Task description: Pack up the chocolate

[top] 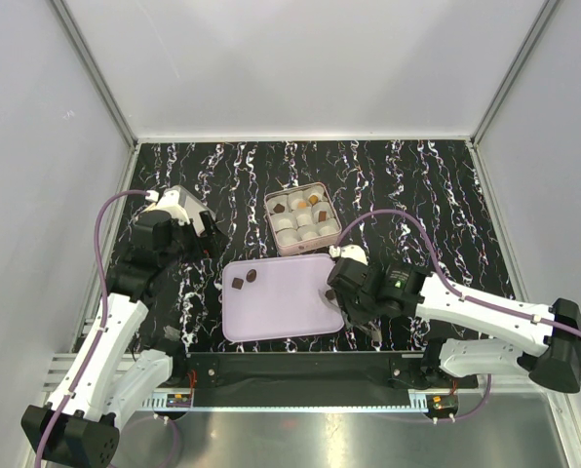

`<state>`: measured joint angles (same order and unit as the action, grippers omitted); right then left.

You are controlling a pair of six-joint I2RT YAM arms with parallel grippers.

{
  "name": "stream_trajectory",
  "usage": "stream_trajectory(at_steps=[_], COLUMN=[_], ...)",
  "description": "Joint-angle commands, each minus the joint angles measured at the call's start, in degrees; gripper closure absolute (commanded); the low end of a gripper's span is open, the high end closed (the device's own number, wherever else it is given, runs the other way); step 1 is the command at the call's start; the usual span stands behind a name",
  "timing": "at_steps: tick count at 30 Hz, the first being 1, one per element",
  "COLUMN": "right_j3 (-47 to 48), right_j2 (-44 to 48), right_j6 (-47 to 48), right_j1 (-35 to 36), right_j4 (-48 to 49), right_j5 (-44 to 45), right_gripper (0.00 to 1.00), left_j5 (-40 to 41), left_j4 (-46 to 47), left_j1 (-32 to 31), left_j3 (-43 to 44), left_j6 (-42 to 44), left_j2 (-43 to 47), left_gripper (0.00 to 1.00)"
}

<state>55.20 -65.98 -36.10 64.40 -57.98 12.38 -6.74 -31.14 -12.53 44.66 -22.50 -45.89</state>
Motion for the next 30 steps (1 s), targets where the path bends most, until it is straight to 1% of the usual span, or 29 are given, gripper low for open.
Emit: stream_trajectory(at_steps=[1, 12, 19, 20, 27, 30], right_j3=[0.35, 0.43, 0.87, 1.05, 4.73, 8.6], right_j2=[-0.12, -0.38, 0.06, 0.32, 0.41, -0.82], right_j6=[-0.12, -0.2, -0.29, -0.29, 1.11, 2.78], right_j1=[0.46, 0.46, 0.46, 0.46, 0.46, 0.46], right_j4=[1.81, 1.55, 0.5, 0.15, -1.0, -2.14], right_j5=[-0.34, -0.61, -0.52, -0.26, 1.5, 2.73], right_gripper=[0.49, 0.53, 0.56, 0.58, 0.66, 0.66], left_j5=[-0.73, -0.64, -0.38, -0.46, -0.38, -0.38], left_j4=[2.57, 2.57, 2.48, 2.57, 2.48, 2.48], left_j1=[0.41, 0.41, 0.41, 0.41, 0.41, 0.41], left_j3=[1.3, 1.22, 1.3, 1.3, 1.3, 1.39], left_j6=[-0.26, -0.26, -0.26, -0.26, -0.35, -0.26], left_j2=[0.36, 0.36, 0.45, 0.45, 0.45, 0.54], left_gripper=[0.01, 0.01, 0.01, 0.01, 0.01, 0.01])
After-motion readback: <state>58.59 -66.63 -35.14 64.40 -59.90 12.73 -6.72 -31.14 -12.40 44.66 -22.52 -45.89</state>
